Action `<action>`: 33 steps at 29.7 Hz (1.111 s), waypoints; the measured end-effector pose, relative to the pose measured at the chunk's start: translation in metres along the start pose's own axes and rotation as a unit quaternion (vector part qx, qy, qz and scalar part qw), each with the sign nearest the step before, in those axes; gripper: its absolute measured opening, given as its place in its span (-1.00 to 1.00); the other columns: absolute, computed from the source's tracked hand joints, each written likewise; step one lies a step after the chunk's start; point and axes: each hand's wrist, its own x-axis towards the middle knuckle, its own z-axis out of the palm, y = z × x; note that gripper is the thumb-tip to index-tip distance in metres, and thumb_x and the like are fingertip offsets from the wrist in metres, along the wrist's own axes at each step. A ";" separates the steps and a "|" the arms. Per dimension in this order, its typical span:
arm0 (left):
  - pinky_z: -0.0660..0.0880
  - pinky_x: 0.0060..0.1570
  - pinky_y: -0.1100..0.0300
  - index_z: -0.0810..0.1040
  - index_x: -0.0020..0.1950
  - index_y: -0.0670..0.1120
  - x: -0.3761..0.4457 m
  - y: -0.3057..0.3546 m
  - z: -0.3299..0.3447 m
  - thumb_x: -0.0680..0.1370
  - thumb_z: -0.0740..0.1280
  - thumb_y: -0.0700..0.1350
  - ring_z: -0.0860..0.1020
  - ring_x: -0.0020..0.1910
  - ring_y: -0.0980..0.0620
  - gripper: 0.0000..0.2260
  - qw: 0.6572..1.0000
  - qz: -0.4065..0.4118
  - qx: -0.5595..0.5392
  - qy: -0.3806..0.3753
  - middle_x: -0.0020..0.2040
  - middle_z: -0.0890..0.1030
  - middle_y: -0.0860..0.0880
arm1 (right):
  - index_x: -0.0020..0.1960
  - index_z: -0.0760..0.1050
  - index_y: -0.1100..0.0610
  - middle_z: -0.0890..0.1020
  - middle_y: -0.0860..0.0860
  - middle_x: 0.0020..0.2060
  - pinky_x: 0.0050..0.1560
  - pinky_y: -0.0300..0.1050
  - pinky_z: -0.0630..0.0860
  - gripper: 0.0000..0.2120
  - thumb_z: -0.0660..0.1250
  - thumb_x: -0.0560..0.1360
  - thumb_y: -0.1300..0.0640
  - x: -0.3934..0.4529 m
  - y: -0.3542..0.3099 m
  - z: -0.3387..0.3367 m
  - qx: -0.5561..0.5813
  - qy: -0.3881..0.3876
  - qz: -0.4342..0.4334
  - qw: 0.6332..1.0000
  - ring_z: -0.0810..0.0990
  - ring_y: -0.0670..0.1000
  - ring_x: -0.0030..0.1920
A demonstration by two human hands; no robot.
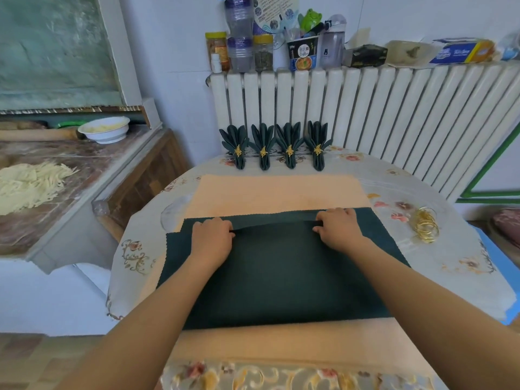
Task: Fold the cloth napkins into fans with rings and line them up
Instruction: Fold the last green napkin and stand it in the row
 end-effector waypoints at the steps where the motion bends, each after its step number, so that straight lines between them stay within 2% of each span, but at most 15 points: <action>1: 0.30 0.04 0.11 0.57 0.14 -0.02 0.009 -0.001 0.006 0.65 0.15 -0.03 0.52 0.05 -0.04 -0.77 1.000 -0.002 -0.015 0.011 0.07 0.58 -0.01 | 0.23 0.45 0.06 0.53 0.02 0.14 0.25 -0.03 0.19 -0.72 0.16 0.59 -0.03 0.008 0.000 0.005 0.007 0.012 0.010 1.000 0.42 0.06 0.20; 7: 0.18 0.32 0.04 0.56 0.10 -0.02 0.053 -0.004 0.039 0.64 0.13 -0.05 0.49 0.08 0.00 -0.77 0.998 -0.026 -0.047 0.031 0.08 0.56 0.02 | 0.09 0.49 0.07 0.52 0.01 0.08 0.27 -0.03 0.17 -0.80 0.17 0.58 0.01 0.044 0.005 0.033 0.073 0.061 0.040 0.995 0.40 0.07 0.16; 14: 0.22 0.16 0.09 0.52 0.11 0.00 0.070 -0.002 0.050 0.65 0.09 -0.03 0.47 0.07 0.00 -0.77 0.997 -0.039 0.002 0.059 0.09 0.55 0.05 | 0.01 0.52 0.07 0.58 -0.02 -0.05 0.28 -0.04 0.04 -0.81 0.16 0.60 0.05 0.058 0.004 0.044 0.047 0.133 0.054 0.989 0.49 0.05 0.02; 22: 0.12 0.25 0.05 0.53 0.08 -0.02 0.070 -0.002 0.058 0.63 0.13 -0.04 0.44 0.08 -0.02 -0.81 0.995 -0.058 -0.017 0.081 0.06 0.54 0.03 | -0.08 0.57 0.11 0.60 0.06 -0.14 0.23 0.03 0.08 -0.84 0.25 0.56 0.09 0.063 0.002 0.053 0.050 0.172 0.077 0.981 0.49 0.15 -0.04; 26: 0.04 0.35 0.03 0.51 0.20 -0.04 0.064 0.008 0.051 0.62 0.15 -0.04 0.41 0.17 -0.05 -0.77 0.994 -0.051 -0.060 0.082 0.16 0.50 -0.02 | -0.07 0.60 0.13 0.59 0.09 -0.08 0.26 0.06 0.05 -0.85 0.27 0.54 0.12 0.064 -0.001 0.052 0.054 0.174 0.076 0.980 0.44 0.19 0.07; 29: 0.00 0.40 0.05 0.50 0.26 -0.03 0.045 0.026 0.038 0.61 0.15 -0.03 0.39 0.22 0.00 -0.73 0.991 -0.015 -0.106 0.080 0.22 0.47 0.01 | -0.04 0.60 0.14 0.59 0.08 -0.05 0.26 0.05 0.08 -0.87 0.29 0.52 0.14 0.053 -0.009 0.050 0.067 0.206 0.059 0.974 0.46 0.18 0.07; 31: -0.04 0.42 0.07 0.48 0.28 -0.01 0.026 0.039 0.032 0.61 0.14 -0.01 0.35 0.29 0.02 -0.71 0.993 0.012 -0.112 0.047 0.29 0.43 0.03 | -0.05 0.59 0.16 0.59 0.08 -0.06 0.24 0.06 0.15 -0.89 0.32 0.48 0.17 0.040 -0.013 0.051 0.077 0.220 0.039 0.972 0.47 0.18 0.04; 33: -0.11 0.46 0.06 0.41 0.38 0.00 0.006 0.051 0.029 0.62 0.11 0.02 0.23 0.42 0.01 -0.65 0.994 0.029 -0.104 -0.006 0.43 0.31 -0.01 | 0.02 0.58 0.16 0.58 0.07 0.00 0.25 0.02 0.12 -0.84 0.31 0.47 0.16 0.026 -0.014 0.054 0.079 0.201 0.031 0.976 0.46 0.16 0.09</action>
